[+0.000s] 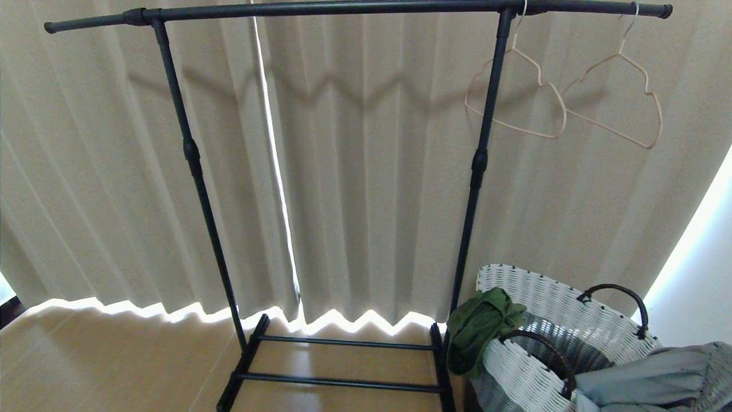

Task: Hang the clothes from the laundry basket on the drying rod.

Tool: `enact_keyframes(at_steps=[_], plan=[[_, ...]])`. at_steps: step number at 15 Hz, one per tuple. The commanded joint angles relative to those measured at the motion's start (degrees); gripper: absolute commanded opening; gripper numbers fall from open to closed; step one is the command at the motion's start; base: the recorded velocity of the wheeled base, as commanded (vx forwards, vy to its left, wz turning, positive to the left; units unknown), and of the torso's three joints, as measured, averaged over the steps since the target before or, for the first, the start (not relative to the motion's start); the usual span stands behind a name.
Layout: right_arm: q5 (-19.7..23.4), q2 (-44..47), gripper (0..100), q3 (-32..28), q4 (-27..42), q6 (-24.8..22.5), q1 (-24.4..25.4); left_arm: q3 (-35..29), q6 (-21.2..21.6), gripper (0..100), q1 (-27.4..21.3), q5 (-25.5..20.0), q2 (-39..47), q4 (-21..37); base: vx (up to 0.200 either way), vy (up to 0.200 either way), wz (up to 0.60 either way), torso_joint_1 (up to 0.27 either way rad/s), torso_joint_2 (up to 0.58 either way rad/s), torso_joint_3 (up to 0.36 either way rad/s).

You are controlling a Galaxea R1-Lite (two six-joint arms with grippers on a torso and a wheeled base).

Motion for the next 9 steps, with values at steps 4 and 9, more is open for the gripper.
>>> enact_keyframes(at_steps=[4,9], plan=[[1.4,0.3,0,-0.1,0.0,0.0,0.1,-0.1,0.0,100,0.0,-0.1,0.0,0.0,0.000,0.200,0.00,0.005,0.00,0.001],[2.8,3.5,0,-2.6,-0.1,0.0,2.3,-0.1,1.1,100,0.0,-0.1,0.1,0.1,0.000,0.080,0.00,0.002,0.00,0.002]])
